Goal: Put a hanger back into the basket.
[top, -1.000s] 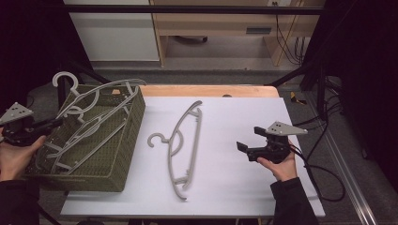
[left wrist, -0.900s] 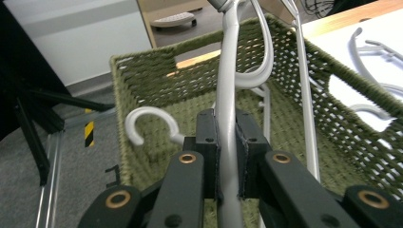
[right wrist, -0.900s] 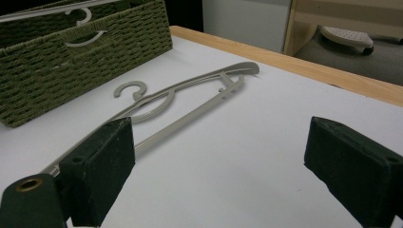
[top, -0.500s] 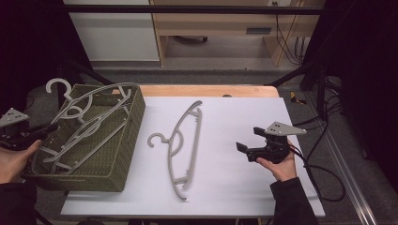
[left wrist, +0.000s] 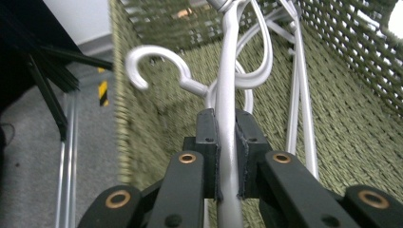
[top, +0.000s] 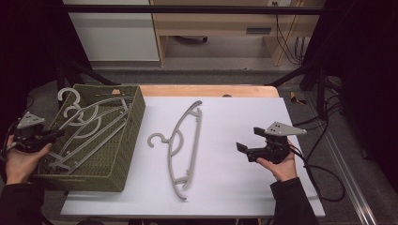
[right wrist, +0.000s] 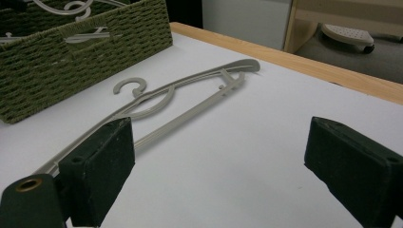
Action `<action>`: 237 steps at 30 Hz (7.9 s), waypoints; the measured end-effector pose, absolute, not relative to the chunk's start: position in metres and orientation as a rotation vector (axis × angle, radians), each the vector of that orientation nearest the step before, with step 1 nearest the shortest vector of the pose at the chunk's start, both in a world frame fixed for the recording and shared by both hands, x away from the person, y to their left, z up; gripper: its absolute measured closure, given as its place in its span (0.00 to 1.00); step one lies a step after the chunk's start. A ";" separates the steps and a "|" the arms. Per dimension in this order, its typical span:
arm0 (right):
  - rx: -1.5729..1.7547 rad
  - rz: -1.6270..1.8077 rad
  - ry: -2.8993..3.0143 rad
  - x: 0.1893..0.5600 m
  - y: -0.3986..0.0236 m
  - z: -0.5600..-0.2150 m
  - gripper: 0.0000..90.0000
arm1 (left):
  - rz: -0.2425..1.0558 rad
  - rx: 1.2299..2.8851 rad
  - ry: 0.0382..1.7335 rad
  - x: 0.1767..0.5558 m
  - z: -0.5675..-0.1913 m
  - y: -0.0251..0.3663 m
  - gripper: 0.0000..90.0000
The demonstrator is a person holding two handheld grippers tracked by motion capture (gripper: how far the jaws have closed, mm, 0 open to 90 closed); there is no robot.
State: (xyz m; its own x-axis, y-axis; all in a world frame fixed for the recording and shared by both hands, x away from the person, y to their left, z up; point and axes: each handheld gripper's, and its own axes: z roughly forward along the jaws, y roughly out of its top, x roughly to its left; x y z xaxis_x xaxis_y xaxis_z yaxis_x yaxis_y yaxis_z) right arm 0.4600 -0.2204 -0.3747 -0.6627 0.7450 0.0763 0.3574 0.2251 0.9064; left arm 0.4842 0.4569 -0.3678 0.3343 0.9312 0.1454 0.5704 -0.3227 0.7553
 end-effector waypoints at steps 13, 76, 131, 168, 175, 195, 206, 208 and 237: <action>1.016 1.421 2.123 0.459 -0.221 -0.374 0.11 | 0.735 2.141 1.416 0.495 -0.376 0.447 0.85; 0.998 1.461 2.079 0.451 -0.229 -0.369 0.08 | 0.480 1.965 0.902 0.434 -0.404 0.189 0.17; 0.985 1.442 2.103 0.451 -0.226 -0.371 0.07 | 0.269 2.302 1.146 0.448 -0.460 0.191 0.74; 0.986 1.448 2.102 0.450 -0.227 -0.371 0.07 | 0.328 2.424 1.113 0.441 -0.456 0.181 0.77; 0.983 1.450 2.094 0.449 -0.229 -0.370 0.07 | 0.309 2.445 1.144 0.439 -0.455 0.181 0.79; 0.990 1.449 2.097 0.449 -0.229 -0.370 0.07 | 0.429 2.362 1.005 0.425 -0.442 0.181 0.92; 0.991 1.458 2.086 0.448 -0.232 -0.368 0.07 | 0.533 2.255 0.985 0.419 -0.412 0.195 0.92; 0.989 1.461 2.086 0.447 -0.234 -0.367 0.06 | 0.551 2.248 0.982 0.419 -0.406 0.197 0.92; 1.021 1.497 2.024 0.443 -0.248 -0.362 0.06 | 0.795 1.982 1.068 0.423 -0.303 0.292 0.92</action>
